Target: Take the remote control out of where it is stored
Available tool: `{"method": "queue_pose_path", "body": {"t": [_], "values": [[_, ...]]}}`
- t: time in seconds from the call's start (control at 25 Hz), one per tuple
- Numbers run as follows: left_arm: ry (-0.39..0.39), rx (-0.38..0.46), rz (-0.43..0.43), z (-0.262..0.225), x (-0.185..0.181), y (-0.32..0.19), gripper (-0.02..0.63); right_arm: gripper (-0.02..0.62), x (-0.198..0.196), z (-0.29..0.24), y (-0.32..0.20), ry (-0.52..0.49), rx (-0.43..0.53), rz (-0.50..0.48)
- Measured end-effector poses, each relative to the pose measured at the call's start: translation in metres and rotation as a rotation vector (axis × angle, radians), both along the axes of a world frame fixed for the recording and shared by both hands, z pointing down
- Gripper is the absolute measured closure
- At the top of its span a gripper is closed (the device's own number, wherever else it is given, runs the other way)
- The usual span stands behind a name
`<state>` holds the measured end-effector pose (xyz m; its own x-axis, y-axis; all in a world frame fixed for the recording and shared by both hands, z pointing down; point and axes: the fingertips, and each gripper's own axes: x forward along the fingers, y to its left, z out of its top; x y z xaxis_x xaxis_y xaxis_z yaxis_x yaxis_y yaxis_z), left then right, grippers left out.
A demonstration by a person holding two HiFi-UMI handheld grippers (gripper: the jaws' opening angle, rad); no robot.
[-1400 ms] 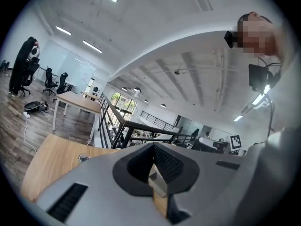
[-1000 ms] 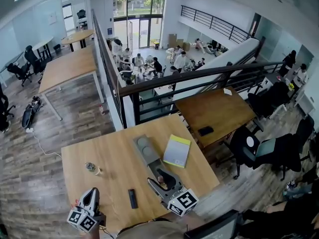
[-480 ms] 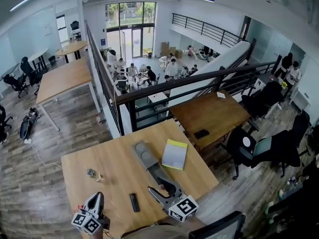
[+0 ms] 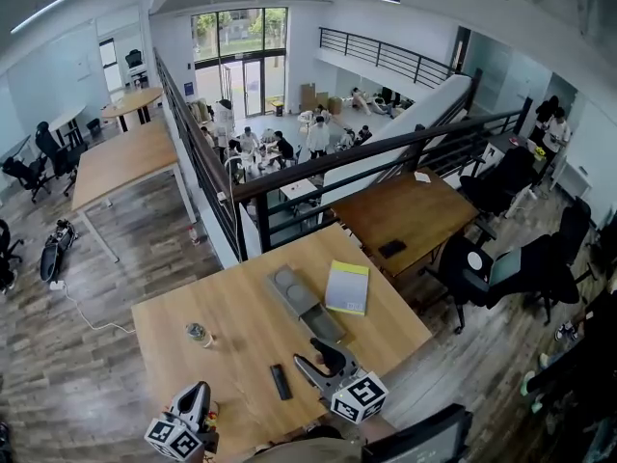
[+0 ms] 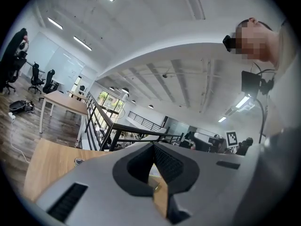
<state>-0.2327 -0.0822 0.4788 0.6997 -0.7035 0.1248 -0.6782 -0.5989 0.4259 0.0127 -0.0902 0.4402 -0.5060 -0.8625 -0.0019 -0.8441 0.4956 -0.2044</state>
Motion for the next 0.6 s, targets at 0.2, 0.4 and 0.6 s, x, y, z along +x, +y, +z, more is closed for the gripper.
{"method": "queue_pose_path", "body": {"t": [0.2, 0.4, 0.6], "values": [[0.007, 0.008, 0.035, -0.005, -0.027, 0.014, 0.606, 0.374, -0.029, -0.005, 0.021, 0.002, 0.007, 0.024], [0.023, -0.002, 0.089, 0.006, -0.045, 0.03, 0.606, 0.376, -0.055, -0.003, 0.043, 0.021, -0.009, 0.055], [0.03, -0.023, 0.135, 0.025, -0.062, 0.048, 0.606, 0.376, -0.075, 0.011, 0.069, 0.046, -0.027, 0.095]]}}
